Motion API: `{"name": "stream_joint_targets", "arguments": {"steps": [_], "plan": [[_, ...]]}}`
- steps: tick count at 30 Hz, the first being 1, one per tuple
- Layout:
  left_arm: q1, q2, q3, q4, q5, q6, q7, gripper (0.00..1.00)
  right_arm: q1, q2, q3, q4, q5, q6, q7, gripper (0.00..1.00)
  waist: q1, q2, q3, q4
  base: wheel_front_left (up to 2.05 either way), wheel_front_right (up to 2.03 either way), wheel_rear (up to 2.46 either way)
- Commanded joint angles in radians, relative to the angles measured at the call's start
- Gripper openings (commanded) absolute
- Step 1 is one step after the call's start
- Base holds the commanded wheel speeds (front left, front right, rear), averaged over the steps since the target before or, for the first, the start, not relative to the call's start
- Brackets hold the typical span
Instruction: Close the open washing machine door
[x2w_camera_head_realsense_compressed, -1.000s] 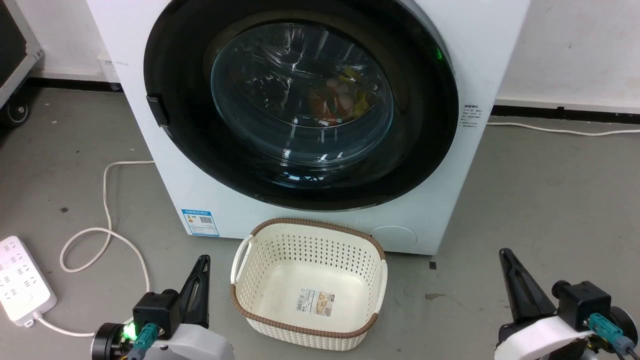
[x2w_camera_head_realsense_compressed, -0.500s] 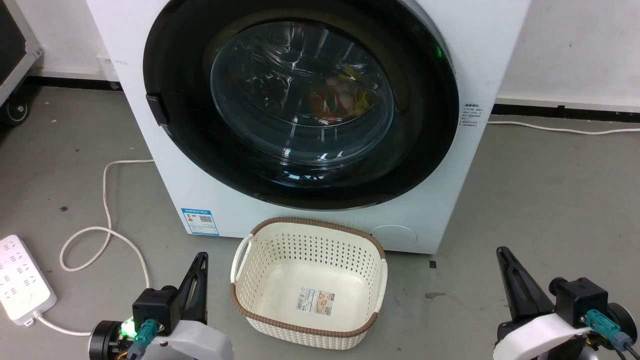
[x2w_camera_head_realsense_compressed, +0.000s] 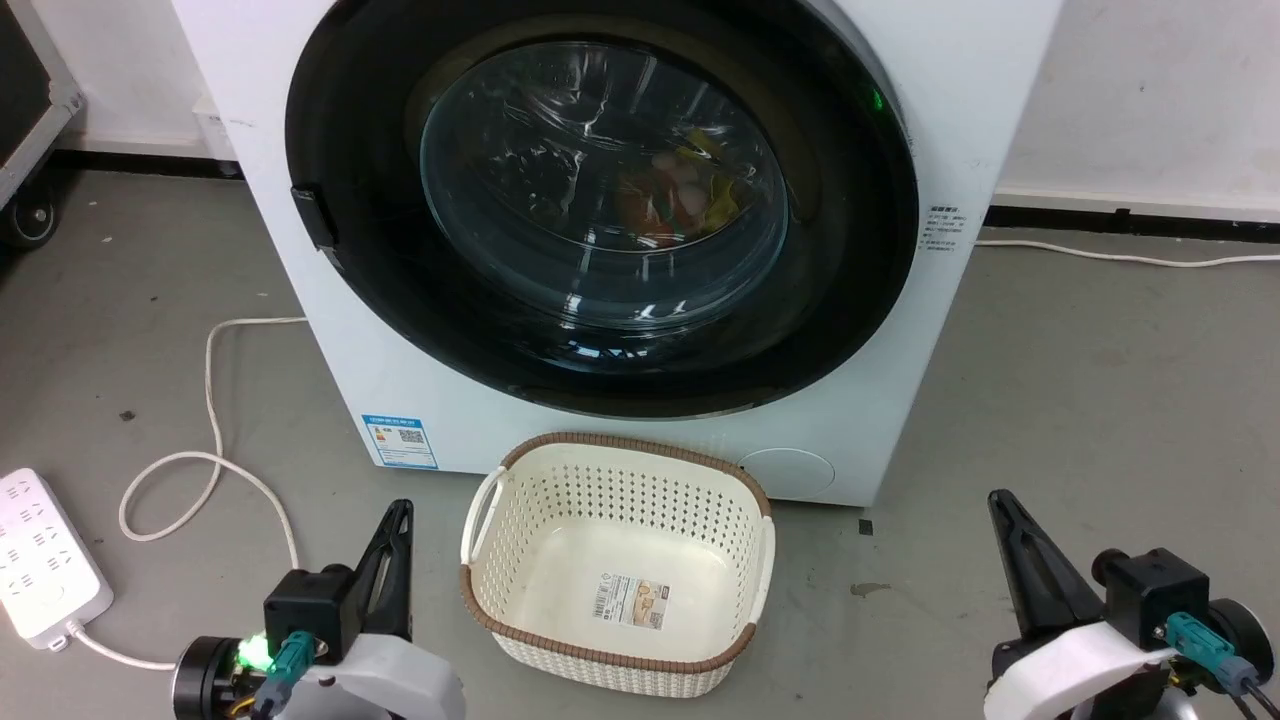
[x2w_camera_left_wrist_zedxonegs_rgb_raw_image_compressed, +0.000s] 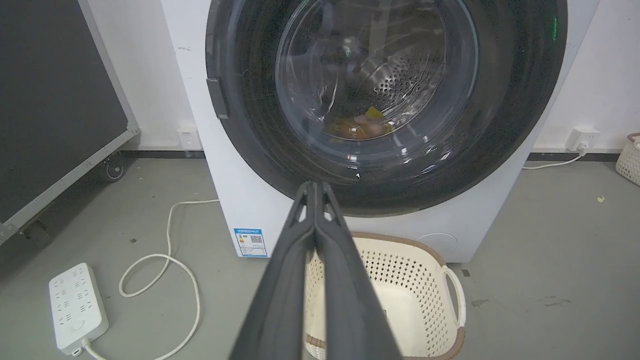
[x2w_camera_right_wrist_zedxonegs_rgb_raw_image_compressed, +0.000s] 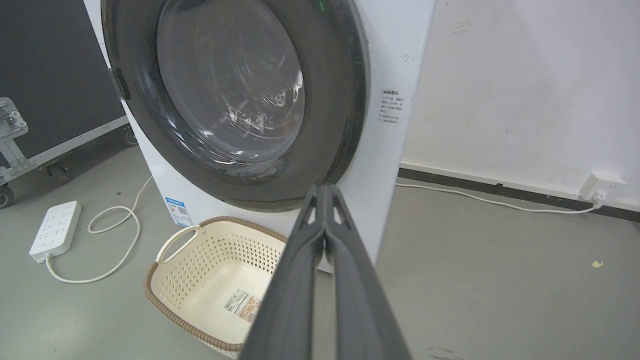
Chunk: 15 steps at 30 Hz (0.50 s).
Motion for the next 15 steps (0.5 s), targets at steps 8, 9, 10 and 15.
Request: {"name": "stream_joint_targets", "arguments": {"steps": [8, 9, 10, 15], "plan": [[0.010, -0.001, 0.005, -0.024, 0.013, 0.017, 0.027, 0.00, 0.013, 0.004, 0.006, -0.025, -0.016, -0.001, 0.025, 0.00, -0.0001, 0.0000, 0.002, 0.000, 0.00, 0.00, 0.00], [0.010, -0.001, 0.005, -0.026, 0.014, 0.018, 0.029, 0.00, 0.013, 0.004, 0.006, -0.027, -0.017, -0.001, 0.027, 0.00, -0.0001, 0.0000, 0.002, 0.000, 0.00, 0.00, 0.00], [0.011, -0.001, 0.005, -0.028, 0.014, 0.019, 0.031, 0.00, 0.013, 0.004, 0.007, -0.028, -0.018, -0.001, 0.029, 0.00, -0.0001, 0.0000, 0.003, 0.000, 0.00, 0.00, 0.00], [0.011, -0.002, 0.006, -0.036, 0.018, 0.024, 0.041, 0.00, 0.014, 0.004, 0.009, -0.036, -0.022, -0.001, 0.039, 0.00, -0.0001, 0.0000, 0.004, 0.000, 0.00, 0.00, 0.00]]}}
